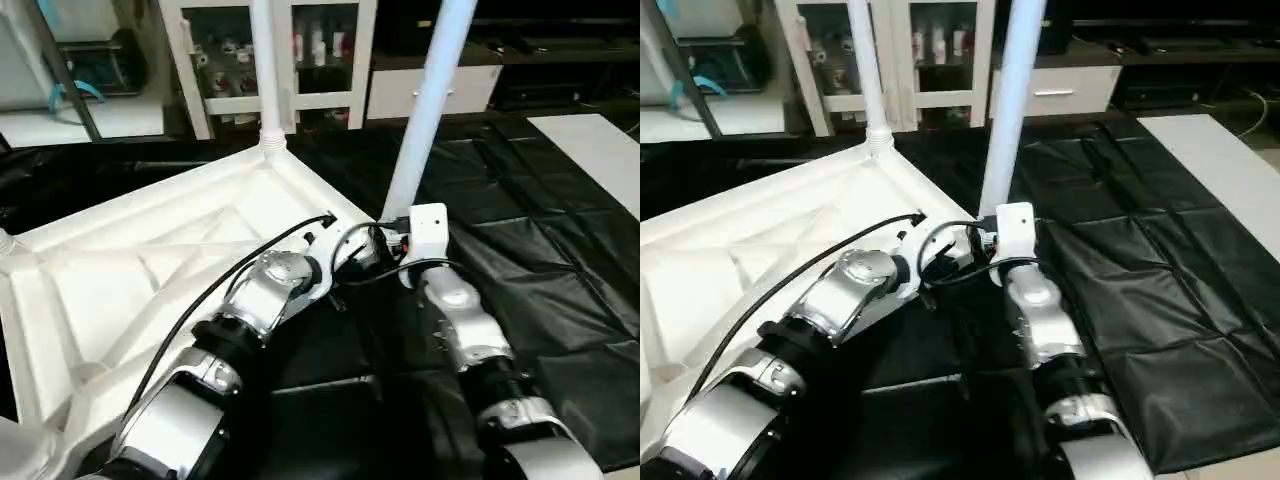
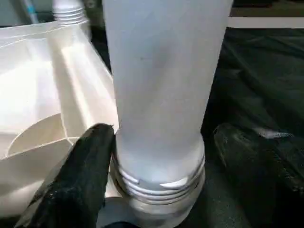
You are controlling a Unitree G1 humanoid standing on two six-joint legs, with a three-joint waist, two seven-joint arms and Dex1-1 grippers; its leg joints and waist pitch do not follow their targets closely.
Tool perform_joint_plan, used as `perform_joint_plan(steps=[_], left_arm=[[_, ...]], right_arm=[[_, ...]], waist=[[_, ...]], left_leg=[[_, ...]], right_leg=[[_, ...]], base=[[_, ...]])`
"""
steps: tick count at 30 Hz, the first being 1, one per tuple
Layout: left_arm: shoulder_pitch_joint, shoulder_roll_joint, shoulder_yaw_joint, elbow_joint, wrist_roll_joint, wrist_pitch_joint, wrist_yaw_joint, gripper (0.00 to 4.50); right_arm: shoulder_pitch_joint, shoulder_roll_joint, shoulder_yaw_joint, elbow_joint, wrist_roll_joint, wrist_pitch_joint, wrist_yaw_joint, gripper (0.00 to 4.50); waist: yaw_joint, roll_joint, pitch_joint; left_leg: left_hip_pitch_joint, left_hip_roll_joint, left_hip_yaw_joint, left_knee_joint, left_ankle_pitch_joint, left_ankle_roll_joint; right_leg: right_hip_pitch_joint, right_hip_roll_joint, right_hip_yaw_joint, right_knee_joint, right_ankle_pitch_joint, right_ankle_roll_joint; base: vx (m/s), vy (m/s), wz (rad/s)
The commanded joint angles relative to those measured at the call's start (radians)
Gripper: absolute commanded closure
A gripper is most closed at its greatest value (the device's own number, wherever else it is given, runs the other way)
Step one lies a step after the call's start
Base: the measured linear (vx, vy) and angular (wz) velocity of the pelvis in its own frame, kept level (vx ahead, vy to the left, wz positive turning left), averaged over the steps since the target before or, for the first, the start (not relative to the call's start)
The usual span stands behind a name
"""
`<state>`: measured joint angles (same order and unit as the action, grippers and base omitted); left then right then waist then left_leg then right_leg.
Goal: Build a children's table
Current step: Rotate leg to tighten
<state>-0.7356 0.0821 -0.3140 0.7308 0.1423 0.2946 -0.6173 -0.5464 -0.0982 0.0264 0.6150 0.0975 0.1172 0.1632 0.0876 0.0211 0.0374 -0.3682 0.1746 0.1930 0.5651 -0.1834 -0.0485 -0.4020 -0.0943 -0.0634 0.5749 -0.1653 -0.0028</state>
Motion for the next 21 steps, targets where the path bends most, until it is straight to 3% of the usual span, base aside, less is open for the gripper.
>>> perform_joint_plan(steps=[1,4,6,10,13,19,21], left_arm=[[0.069,0.071,-0.044,0.015,0.029,0.056,-0.086,4.5],[0.121,0.136,-0.11,-0.065,0.027,0.052,-0.244,4.5],[0.146,0.169,-0.142,-0.11,0.019,0.048,-0.324,4.5],[0.185,0.241,-0.209,-0.208,-0.004,0.033,-0.491,4.5],[0.186,0.26,-0.229,-0.242,-0.007,0.072,-0.539,4.5],[0.195,0.284,-0.241,-0.307,-0.012,0.096,-0.578,4.5],[0.203,0.304,-0.254,-0.351,-0.009,0.111,-0.608,4.5]], right_arm=[[0.018,-0.08,0.003,-0.068,0.032,0.078,0.134,0.5],[0.046,-0.186,0.042,-0.113,0.045,0.115,0.315,0.33],[0.067,-0.236,0.064,-0.144,0.055,0.139,0.404,0.07],[0.133,-0.317,0.096,-0.22,0.125,0.077,0.66,0.07],[0.148,-0.331,0.109,-0.23,0.123,0.059,0.705,0.07],[0.169,-0.366,0.151,-0.283,0.151,0.1,0.826,0.07],[0.171,-0.393,0.198,-0.294,0.135,0.105,0.918,0.07]], waist=[[0.01,-0.012,-0.051],[0.01,-0.006,-0.052],[0.01,-0.007,-0.052],[0.012,-0.006,-0.05],[0.017,-0.012,-0.051],[0.022,-0.011,-0.052],[0.025,-0.011,-0.054]], left_leg=[[0.011,0.052,-0.025,-0.071,-0.26,0.051],[0.014,0.057,-0.023,-0.071,-0.259,0.042],[0.01,0.057,-0.023,-0.069,-0.246,0.046],[0.013,0.059,-0.021,-0.069,-0.267,0.048],[0.015,0.06,-0.021,-0.07,-0.26,0.042],[0.014,0.06,-0.021,-0.067,-0.238,0.049],[0.014,0.06,-0.021,-0.064,-0.212,0.059]], right_leg=[[0.05,-0.063,0.038,-0.069,-0.266,-0.18],[0.042,-0.062,0.041,-0.067,-0.259,-0.181],[0.046,-0.06,0.041,-0.061,-0.219,-0.19],[0.043,-0.061,0.042,-0.063,-0.22,-0.209],[0.044,-0.061,0.041,-0.059,-0.22,-0.214],[0.047,-0.063,0.042,-0.056,-0.217,-0.22],[0.048,-0.062,0.04,-0.052,-0.189,-0.229]], base=[[0.0,0.0,0.0],[0.0,0.0,0.0],[0.0,0.0,0.0],[0.0,0.0,0.0],[0.0,0.0,0.0],[0.0,0.0,0.0],[0.0,0.0,0.0]])
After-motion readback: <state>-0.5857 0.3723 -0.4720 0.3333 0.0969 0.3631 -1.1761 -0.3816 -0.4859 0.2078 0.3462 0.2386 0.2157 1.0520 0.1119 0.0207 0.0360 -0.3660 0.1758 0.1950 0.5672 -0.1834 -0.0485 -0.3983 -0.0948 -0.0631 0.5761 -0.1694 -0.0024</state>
